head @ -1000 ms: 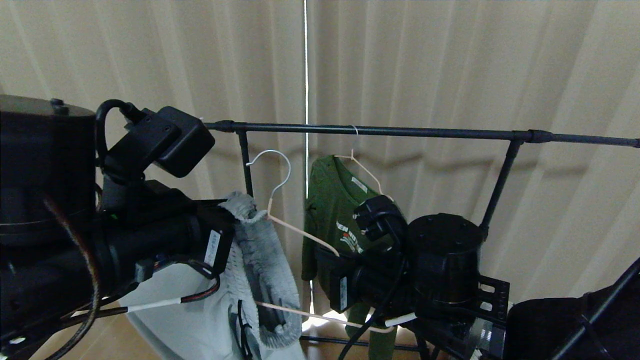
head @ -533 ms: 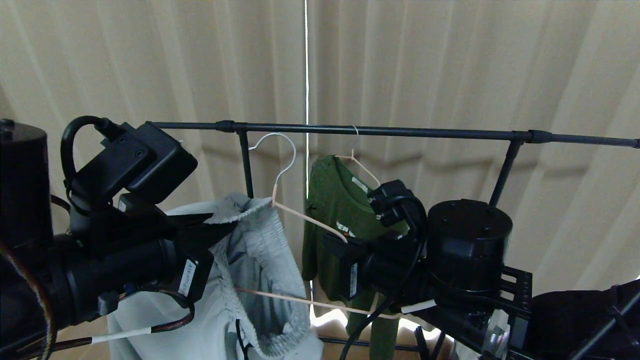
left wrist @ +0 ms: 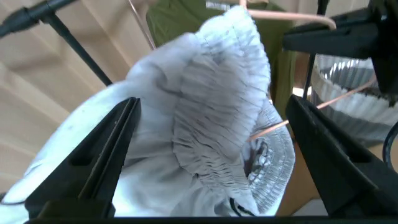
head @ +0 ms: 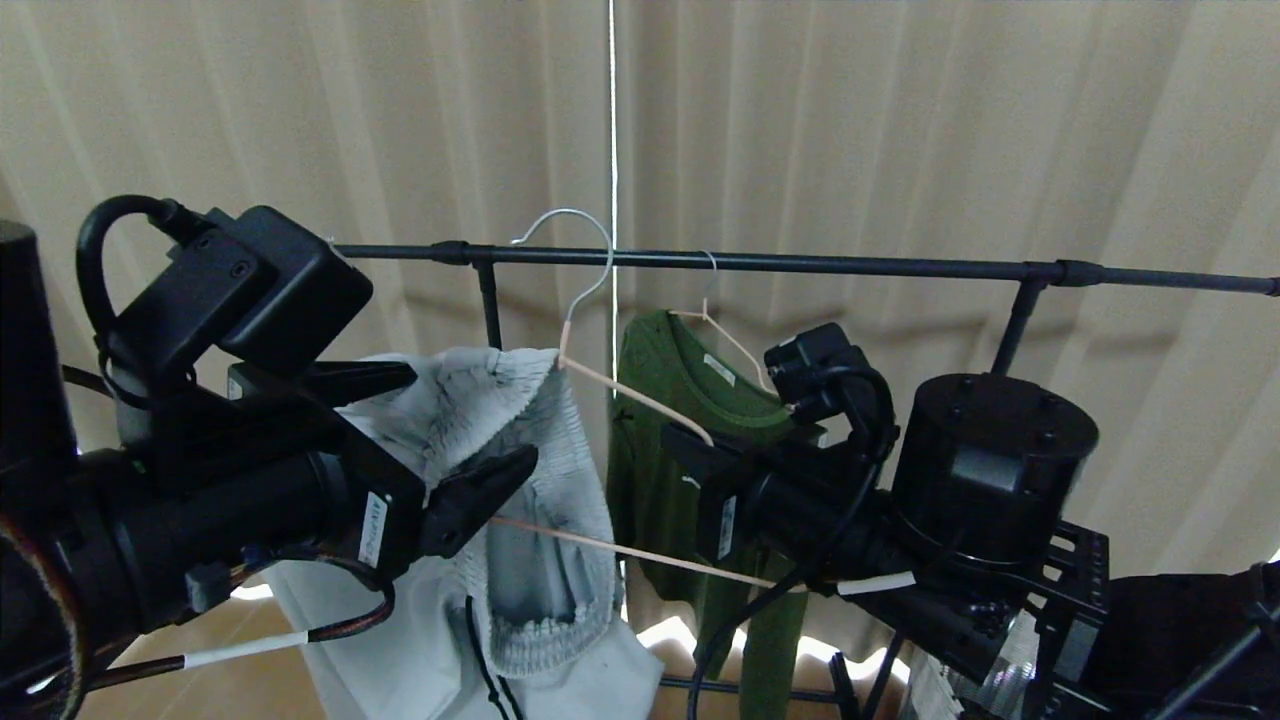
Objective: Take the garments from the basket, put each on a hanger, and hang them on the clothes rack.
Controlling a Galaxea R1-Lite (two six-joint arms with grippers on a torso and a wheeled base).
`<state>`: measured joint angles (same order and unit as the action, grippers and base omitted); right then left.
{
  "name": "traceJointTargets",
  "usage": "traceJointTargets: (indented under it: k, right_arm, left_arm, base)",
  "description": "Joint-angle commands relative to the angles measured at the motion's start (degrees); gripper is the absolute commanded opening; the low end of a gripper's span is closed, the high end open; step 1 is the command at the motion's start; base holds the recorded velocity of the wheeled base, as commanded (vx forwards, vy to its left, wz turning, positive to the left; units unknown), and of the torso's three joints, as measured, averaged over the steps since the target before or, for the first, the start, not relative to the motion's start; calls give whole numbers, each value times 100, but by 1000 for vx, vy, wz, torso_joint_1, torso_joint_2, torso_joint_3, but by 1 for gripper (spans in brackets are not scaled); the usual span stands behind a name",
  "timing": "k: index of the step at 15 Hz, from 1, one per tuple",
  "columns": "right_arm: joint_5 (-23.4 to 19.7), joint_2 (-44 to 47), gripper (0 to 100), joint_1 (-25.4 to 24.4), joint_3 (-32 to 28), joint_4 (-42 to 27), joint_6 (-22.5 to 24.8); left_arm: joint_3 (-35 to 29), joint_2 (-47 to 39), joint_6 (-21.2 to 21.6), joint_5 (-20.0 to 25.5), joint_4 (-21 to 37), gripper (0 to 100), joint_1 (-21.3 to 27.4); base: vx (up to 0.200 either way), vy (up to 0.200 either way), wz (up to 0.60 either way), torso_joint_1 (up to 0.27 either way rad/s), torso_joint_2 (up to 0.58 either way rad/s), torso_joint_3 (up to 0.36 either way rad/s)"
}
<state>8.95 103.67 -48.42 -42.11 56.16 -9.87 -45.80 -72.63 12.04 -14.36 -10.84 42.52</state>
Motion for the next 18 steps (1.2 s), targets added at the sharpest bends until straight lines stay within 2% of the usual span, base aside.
traceJointTargets:
  k: [1,3,5,7,8,10,12,13,14,15,18]
  right_arm:
    - [-16,-172,0,325,53,0,152]
    - [-33,-295,0,571,150,0,284]
    - [-42,-426,0,729,291,0,328]
    - [-51,-567,0,746,414,0,337]
    - [-165,-760,0,773,563,0,460]
    - [-455,-1042,0,834,765,-9,627]
    - [-578,-1112,0,834,871,0,653]
    - [-614,-1112,0,834,871,0,653]
    - [-798,-1103,0,834,853,9,653]
    - [-877,-1086,0,834,853,9,653]
    - [-895,-1033,0,782,836,9,662]
  left_arm:
    - [98,135,35,21,-41,100,2]
    - [185,311,193,197,-41,100,2]
    - [291,592,404,592,-50,100,-33]
    - [291,663,509,654,-59,100,-271]
    - [282,645,914,689,-94,100,-622]
    - [291,583,1450,1234,-393,100,-1035]
    - [265,373,2179,1735,-542,100,-1334]
    - [273,302,2382,1788,-577,100,-1360]
    - [273,126,2847,1832,-674,100,-1360]
    - [256,3,3120,1832,-727,100,-1334]
    - [229,-304,3559,1832,-990,100,-1325]
  base:
    - [0,0,0,0,0,0]
    - [0,0,0,0,0,0]
    - [0,0,0,0,0,0]
    - [0,0,0,0,0,0]
    - [0,0,0,0,0,0]
    - [0,0,0,0,0,0]
    - [0,0,0,0,0,0]
    - [0,0,0,0,0,0]
    - [0,0,0,0,0,0]
    - [0,0,0,0,0,0]
    - [0,0,0,0,0,0]
